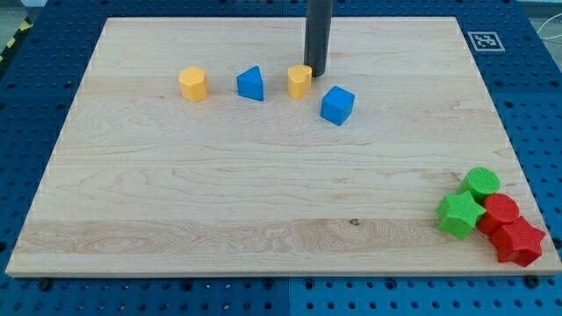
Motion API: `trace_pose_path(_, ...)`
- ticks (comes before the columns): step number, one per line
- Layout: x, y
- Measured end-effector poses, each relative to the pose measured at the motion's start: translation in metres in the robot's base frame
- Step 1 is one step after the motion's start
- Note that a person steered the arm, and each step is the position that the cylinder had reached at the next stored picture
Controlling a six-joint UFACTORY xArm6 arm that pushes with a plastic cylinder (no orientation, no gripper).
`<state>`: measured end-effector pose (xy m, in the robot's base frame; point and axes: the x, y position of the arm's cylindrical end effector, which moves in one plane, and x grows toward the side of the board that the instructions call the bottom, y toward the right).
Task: Point at the blue cube
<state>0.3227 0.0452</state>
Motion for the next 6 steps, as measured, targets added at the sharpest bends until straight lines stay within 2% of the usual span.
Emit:
trace_pose_path(2,0.002,0.000)
trace_pose_path(3,0.002,0.019)
trace_pose_path(4,0.019,0.041)
trace_pose_path(6,0.046,0.040)
